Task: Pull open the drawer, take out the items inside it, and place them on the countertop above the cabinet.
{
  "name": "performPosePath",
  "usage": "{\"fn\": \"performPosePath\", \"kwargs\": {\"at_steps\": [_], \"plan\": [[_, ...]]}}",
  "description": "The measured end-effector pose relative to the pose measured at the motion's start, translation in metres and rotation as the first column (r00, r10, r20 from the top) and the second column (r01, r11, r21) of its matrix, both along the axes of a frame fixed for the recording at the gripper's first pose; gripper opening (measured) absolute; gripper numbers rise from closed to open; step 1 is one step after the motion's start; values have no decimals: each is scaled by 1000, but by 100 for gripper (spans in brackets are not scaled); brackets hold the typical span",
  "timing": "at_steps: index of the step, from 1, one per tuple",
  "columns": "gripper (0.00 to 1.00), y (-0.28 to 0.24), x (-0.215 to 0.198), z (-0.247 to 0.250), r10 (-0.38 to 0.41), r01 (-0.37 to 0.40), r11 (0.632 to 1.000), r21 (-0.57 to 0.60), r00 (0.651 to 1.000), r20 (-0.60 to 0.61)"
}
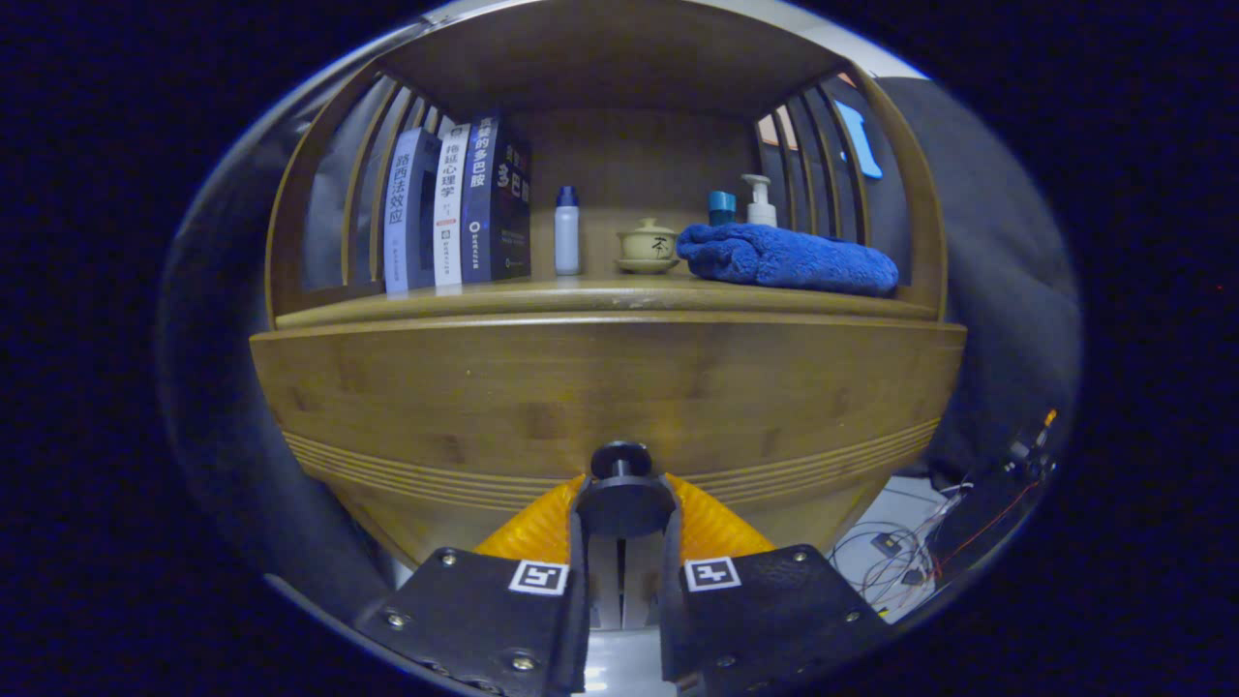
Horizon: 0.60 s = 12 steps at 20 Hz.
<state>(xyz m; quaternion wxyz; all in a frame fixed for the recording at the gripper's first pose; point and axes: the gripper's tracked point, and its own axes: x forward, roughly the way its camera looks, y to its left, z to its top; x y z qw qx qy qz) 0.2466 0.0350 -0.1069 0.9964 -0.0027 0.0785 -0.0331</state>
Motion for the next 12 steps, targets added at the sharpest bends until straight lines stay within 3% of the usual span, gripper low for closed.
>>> {"fn": "performPosePath", "kwargs": {"at_steps": [12], "plan": [[29, -6, -115, -13, 2, -3, 1000, -20, 999, -52]]}}
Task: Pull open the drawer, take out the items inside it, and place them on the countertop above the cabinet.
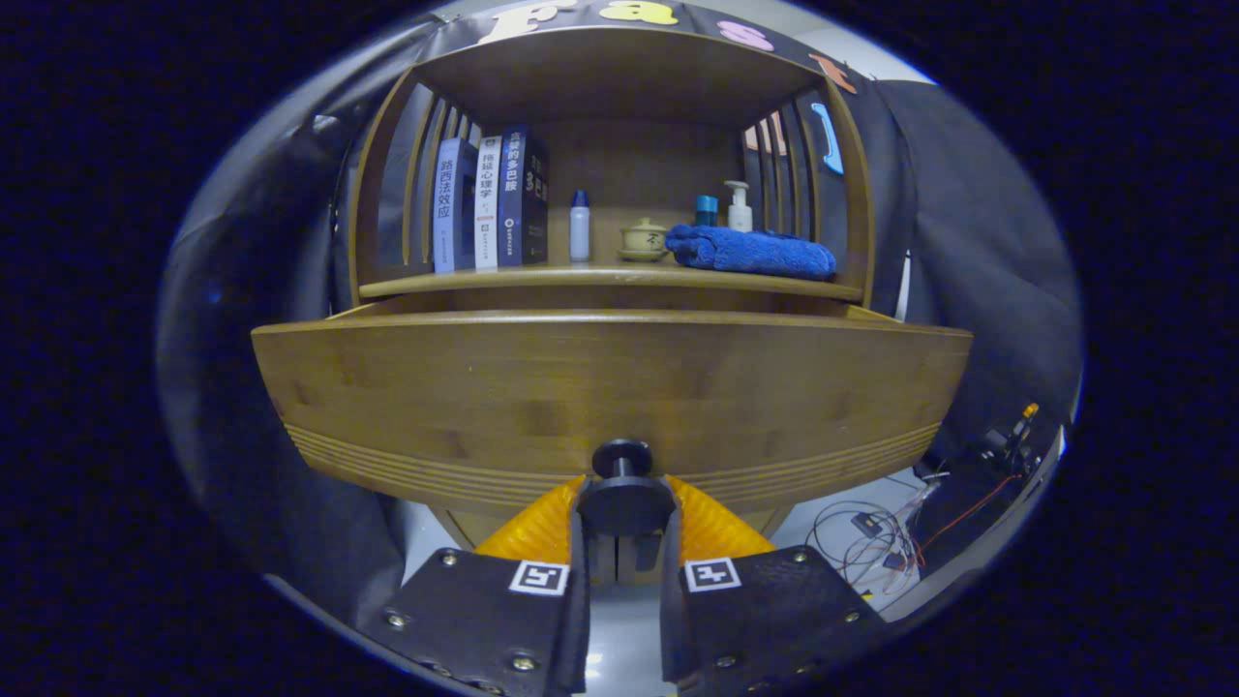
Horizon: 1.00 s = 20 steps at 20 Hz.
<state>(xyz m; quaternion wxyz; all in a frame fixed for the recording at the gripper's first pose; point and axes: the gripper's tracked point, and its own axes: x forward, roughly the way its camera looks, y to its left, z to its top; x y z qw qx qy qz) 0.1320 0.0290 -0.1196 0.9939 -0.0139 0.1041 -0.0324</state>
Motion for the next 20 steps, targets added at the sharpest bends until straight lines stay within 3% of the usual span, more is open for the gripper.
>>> {"fn": "performPosePath", "kwargs": {"at_steps": [8, 19, 20], "plan": [[29, 1, -41, -15, 16, -16, 1000, -5, 1000, -1], [30, 0, -49, -18, 5, -5, 1000, -12, 999, -46], [33, 0, -52, -16, 4, -4, 1000, -11, 999, -48]]}}
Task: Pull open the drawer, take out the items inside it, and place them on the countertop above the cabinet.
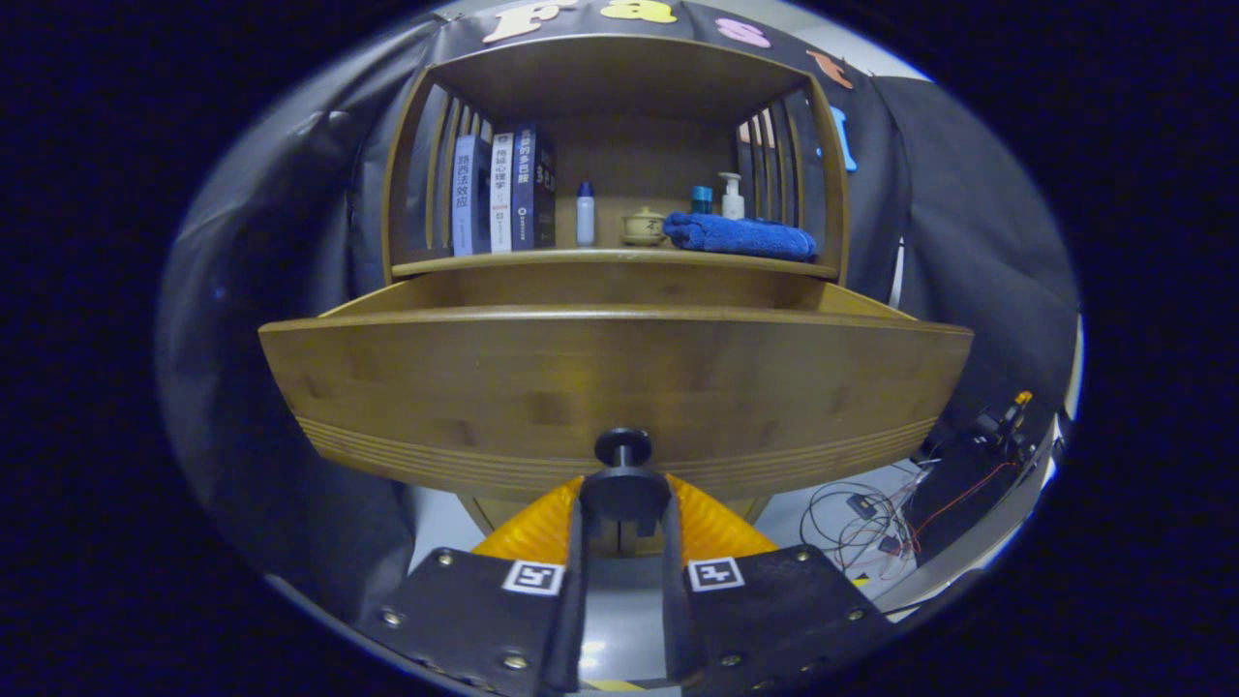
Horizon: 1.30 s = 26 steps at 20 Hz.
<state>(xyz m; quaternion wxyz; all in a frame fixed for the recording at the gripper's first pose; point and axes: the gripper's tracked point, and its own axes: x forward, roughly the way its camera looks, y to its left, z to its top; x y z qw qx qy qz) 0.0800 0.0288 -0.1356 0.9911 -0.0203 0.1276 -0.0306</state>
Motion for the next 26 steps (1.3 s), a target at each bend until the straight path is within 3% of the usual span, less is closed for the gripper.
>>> {"fn": "performPosePath", "kwargs": {"at_steps": [3, 10, 12, 19, 26], "plan": [[50, -2, -9, 28, -15, 11, 999, 41, 996, 87], [91, 15, -34, 67, -10, 5, 999, 51, 996, 94], [97, 17, -34, 81, -12, 7, 999, 49, 995, 96], [98, 19, -7, 128, -29, 27, 999, 28, 997, 74], [98, 10, 64, 118, -73, 72, 997, -14, 994, -78]]}}
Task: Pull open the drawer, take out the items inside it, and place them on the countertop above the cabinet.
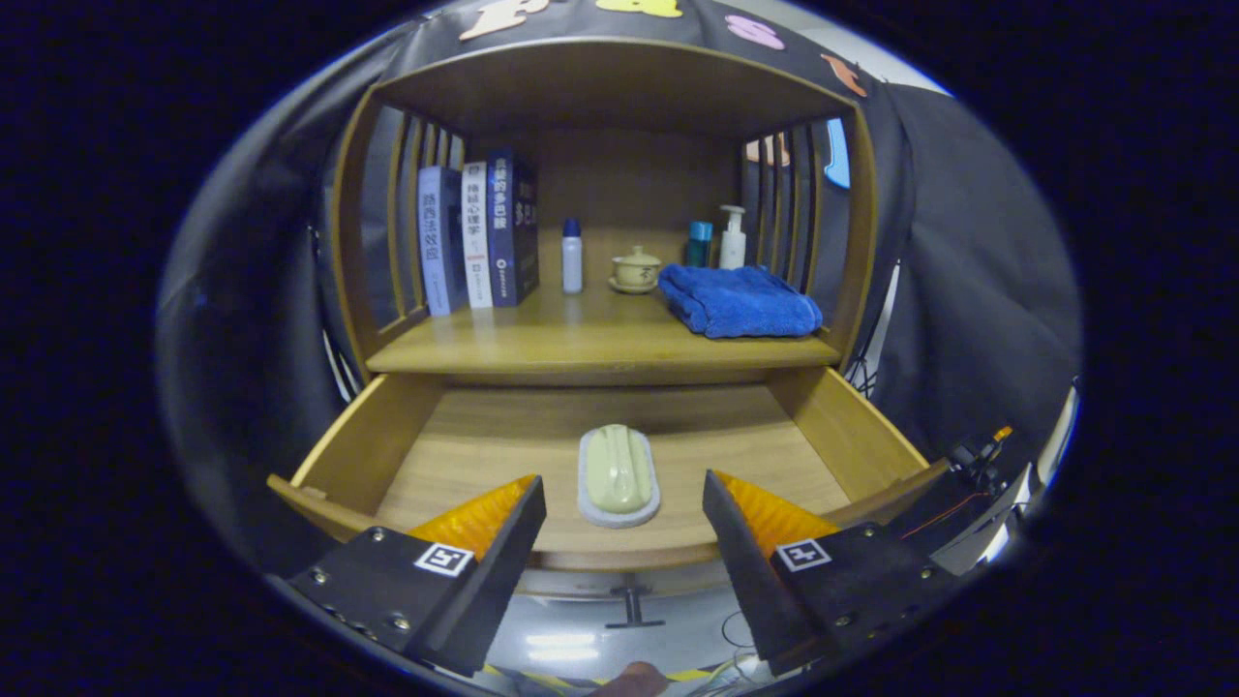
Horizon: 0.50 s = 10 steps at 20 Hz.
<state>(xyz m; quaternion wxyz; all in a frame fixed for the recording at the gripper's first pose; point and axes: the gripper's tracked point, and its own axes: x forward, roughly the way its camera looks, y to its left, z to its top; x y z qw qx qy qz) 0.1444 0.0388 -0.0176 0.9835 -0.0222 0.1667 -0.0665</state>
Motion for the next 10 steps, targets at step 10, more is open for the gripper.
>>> {"fn": "performPosePath", "kwargs": {"at_steps": [10], "plan": [[96, -11, 66, -39, -45, 47, 999, 5, 972, -231]]}}
